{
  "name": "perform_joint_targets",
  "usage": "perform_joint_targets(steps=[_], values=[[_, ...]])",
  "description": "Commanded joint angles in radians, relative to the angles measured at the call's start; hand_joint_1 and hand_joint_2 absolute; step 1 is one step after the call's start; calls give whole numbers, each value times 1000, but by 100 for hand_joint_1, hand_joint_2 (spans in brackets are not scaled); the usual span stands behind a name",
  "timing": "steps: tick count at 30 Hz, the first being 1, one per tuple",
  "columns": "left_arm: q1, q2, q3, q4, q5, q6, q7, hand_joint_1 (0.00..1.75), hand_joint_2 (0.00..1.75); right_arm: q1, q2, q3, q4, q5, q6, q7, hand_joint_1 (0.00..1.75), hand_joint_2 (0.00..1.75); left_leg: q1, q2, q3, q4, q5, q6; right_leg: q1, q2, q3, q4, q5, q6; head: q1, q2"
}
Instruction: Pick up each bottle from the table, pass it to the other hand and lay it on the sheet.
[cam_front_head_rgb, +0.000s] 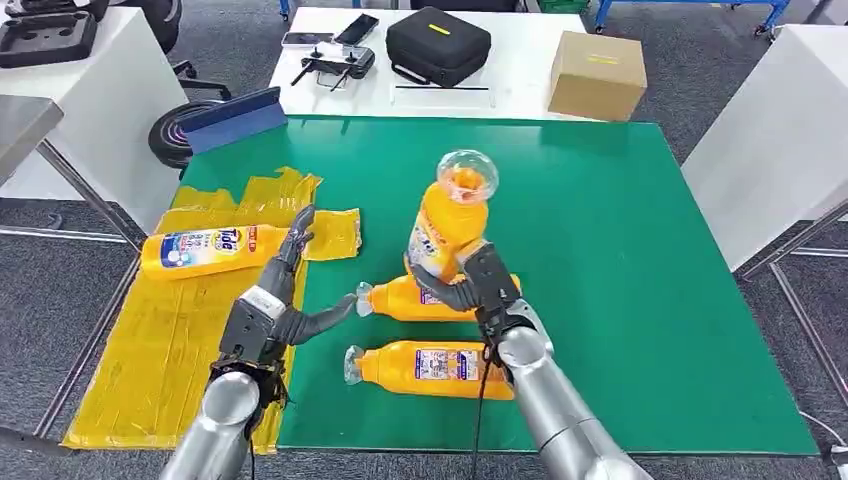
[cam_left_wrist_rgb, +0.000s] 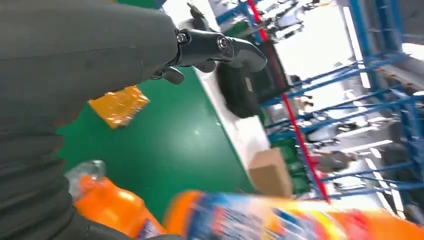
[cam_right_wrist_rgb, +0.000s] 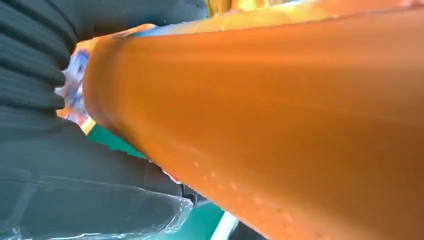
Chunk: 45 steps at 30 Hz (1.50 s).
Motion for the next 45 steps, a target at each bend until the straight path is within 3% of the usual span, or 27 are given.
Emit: perform_joint_targets(steps=[1, 25, 45], values=[[-16, 71, -67, -41, 14, -1, 8, 0, 175, -109, 28, 91, 170, -17, 5, -11, 175, 175, 2, 3, 5, 1, -3, -5, 1, 3, 5, 0, -2, -4, 0, 0], [-53, 56, -71, 19, 47, 31, 21, 0, 175, -158, 99, 242, 225, 83, -112, -5, 175, 175, 2, 3, 5, 1, -4, -6, 2, 3, 4, 0, -2, -4, 0, 0], [-63, 49, -51, 30, 51, 37, 27, 0, 175, -184, 141, 271, 280, 110, -148, 9, 175, 175, 2, 1, 5, 1, -3, -6, 1, 1, 5, 0, -2, -4, 0, 0]])
